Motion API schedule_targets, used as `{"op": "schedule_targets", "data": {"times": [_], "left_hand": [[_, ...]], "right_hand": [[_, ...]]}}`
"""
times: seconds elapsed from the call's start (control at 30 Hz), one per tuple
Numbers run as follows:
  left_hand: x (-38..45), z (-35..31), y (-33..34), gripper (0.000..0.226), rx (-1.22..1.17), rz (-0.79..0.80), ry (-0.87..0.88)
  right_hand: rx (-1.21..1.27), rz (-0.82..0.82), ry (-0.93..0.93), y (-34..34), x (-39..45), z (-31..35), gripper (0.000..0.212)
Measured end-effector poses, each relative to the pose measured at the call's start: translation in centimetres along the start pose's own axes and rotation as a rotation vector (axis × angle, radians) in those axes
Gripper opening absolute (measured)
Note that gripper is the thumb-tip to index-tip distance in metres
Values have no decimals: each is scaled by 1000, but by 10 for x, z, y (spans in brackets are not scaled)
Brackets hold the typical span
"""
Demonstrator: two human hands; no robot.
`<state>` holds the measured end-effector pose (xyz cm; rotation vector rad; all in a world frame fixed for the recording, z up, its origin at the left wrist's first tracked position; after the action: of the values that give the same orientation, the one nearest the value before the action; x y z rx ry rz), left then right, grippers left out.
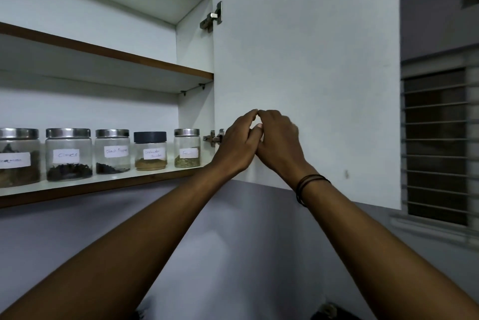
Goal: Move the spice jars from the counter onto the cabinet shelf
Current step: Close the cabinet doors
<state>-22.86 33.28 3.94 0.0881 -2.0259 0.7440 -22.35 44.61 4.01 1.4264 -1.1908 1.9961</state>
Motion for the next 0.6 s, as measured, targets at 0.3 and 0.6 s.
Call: {"op": "schedule_targets", "data": {"times": [0.3, 0.6], "left_hand": [[16, -61, 59, 48, -35, 47, 104], [24, -102, 102, 59, -46, 46, 109]], "right_hand": [[-401, -184, 50, -66, -24, -46, 46], [-441, -238, 309, -106, -41, -74, 73]]}}
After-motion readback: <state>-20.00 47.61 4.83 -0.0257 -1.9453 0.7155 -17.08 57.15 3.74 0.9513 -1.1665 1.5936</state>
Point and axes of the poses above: each hand's wrist, its own x-axis towards the middle knuckle, its own y-axis out of the palm, z = x × y, the point moved 1 cm from there along x, towards the middle knuckle, and after that the axes turned 5 degrees about z, right-handed, at the moved point
